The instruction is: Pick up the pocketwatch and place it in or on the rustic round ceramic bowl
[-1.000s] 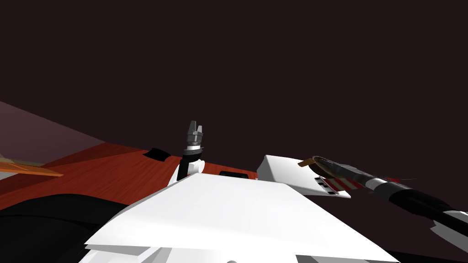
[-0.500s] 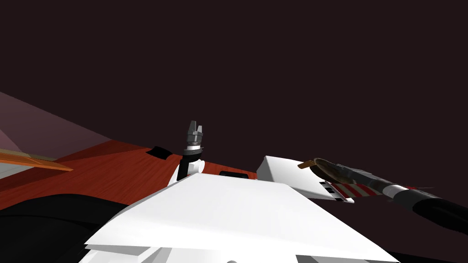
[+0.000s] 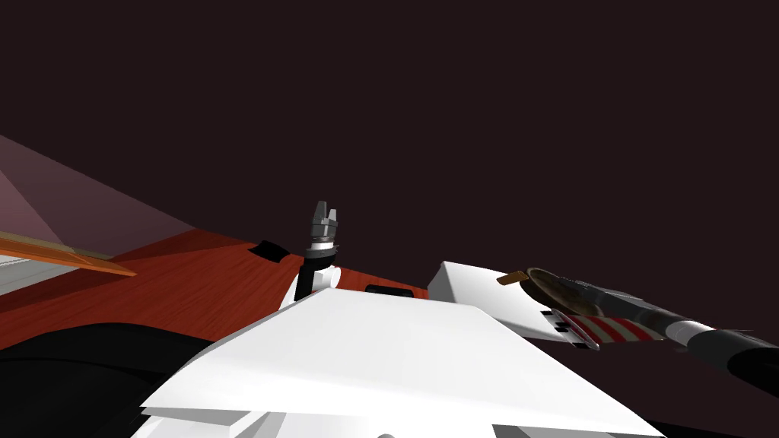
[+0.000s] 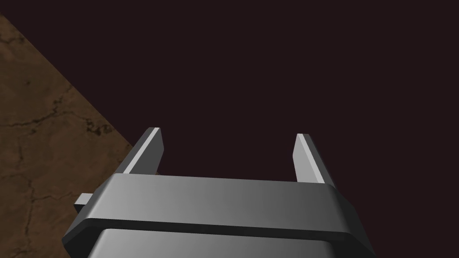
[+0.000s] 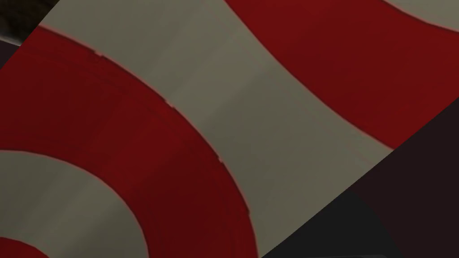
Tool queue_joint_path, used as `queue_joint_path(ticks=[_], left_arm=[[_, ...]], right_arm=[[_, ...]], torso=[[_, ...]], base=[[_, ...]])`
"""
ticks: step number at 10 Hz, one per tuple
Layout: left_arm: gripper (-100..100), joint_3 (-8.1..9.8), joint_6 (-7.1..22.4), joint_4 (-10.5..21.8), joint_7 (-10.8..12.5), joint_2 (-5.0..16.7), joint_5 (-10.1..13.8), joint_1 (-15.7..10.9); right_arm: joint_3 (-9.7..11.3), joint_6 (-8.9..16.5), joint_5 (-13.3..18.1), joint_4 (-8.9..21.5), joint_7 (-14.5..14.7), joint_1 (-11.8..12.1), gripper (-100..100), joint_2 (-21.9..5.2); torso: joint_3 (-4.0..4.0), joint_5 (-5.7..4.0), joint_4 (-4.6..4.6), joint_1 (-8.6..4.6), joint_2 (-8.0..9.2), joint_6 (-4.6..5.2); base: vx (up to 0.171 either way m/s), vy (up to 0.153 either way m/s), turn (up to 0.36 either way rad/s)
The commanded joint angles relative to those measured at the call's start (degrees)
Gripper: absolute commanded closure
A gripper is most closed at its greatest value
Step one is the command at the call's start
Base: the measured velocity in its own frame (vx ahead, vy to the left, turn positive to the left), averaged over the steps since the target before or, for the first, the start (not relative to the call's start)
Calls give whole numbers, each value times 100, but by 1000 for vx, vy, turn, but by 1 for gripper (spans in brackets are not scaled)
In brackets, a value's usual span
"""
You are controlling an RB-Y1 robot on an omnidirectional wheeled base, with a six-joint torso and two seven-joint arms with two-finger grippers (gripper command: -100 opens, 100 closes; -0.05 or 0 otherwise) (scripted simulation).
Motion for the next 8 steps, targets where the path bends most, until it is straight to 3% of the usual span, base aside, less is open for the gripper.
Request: queue_joint_path(ticks=[1, 5, 6, 7, 8], left_arm=[[0, 0, 0, 0, 0, 0, 0, 0], [0, 0, 0, 0, 0, 0, 0, 0], [0, 0, 0, 0, 0, 0, 0, 0], [0, 0, 0, 0, 0, 0, 0, 0], [0, -1, 0, 0, 0, 0, 0, -1]], right_arm=[[0, 0, 0, 0, 0, 0, -100, 0], [0, -1, 0, -6, 0, 0, -100, 2], [1, -2, 0, -7, 0, 0, 0, 3], [-112, -48, -111, 69, -116, 222, -100, -128], [-112, -48, -111, 69, -116, 222, -100, -128]], torso=[[0, 0, 0, 0, 0, 0], [0, -3, 0, -15, 1, 2], [0, -4, 0, -18, 0, 2], [0, -4, 0, -21, 0, 3], [6, -1, 2, -12, 10, -3]], base=[[0, 0, 0], [0, 0, 0], [0, 0, 0], [-35, 30, 207], [-52, 31, 113]])
